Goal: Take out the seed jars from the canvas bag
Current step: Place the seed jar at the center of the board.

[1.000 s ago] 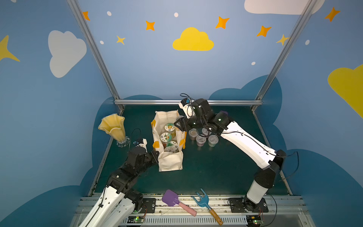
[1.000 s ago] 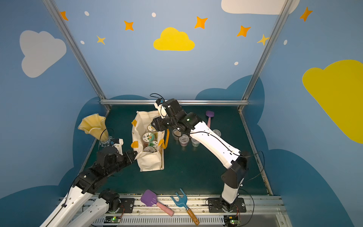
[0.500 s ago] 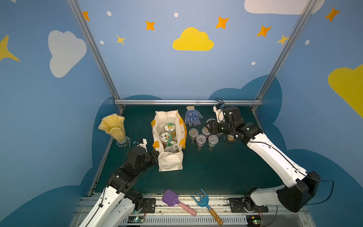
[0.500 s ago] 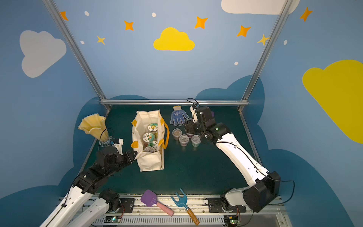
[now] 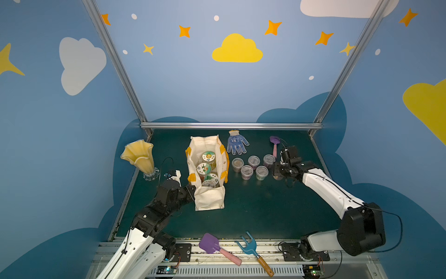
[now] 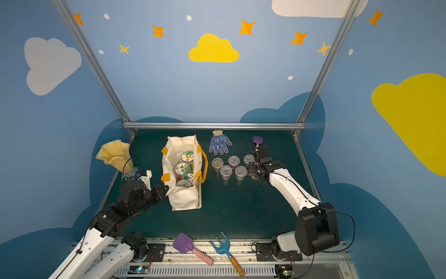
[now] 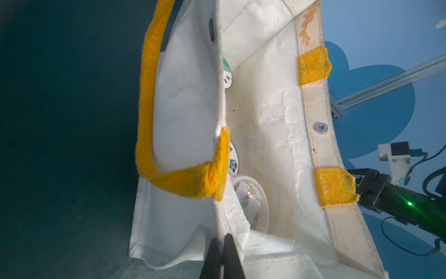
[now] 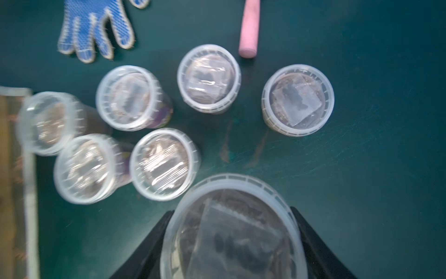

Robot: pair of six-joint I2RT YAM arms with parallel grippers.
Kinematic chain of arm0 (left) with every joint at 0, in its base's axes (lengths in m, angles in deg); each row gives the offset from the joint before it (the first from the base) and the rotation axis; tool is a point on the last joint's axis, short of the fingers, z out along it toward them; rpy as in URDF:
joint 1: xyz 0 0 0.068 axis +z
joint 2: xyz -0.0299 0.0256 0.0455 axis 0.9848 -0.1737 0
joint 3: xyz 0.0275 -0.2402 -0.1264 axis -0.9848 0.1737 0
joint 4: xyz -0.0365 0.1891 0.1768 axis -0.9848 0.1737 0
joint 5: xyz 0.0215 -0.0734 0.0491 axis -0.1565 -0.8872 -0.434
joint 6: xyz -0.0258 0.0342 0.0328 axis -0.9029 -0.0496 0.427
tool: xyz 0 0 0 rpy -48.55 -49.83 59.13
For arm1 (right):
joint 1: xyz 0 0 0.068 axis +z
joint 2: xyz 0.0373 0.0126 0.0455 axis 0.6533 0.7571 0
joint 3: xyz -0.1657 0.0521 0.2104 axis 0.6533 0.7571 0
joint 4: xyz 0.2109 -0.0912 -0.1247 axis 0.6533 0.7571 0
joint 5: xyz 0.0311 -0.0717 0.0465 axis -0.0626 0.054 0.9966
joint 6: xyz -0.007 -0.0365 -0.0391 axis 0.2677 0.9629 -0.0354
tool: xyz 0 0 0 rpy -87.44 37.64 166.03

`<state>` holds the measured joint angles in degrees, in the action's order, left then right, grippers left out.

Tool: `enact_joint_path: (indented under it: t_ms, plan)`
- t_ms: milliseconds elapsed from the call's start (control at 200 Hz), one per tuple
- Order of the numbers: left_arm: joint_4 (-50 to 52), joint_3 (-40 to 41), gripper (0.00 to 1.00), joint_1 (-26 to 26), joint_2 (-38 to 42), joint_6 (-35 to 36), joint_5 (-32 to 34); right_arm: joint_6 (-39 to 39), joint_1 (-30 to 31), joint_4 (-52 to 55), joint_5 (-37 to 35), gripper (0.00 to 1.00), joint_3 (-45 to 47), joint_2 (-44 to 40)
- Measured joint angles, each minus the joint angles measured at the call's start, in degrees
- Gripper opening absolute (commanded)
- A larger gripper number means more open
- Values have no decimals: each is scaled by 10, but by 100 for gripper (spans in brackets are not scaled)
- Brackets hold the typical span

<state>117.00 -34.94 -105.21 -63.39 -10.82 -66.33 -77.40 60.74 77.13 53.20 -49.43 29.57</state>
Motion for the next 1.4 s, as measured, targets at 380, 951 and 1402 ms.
enact_joint_path:
  t_ms: [380,951,1402]
  plan:
    - [1,-3,6,0,-3,0,0,-24,-8,-90,-29,62,18,83]
    - [12,-10,43,0,4,-4,10,-54,-11,-135,-29,80,18,124]
    - [57,-141,88,26,3,4,48,-66,-11,-111,-29,84,18,32]
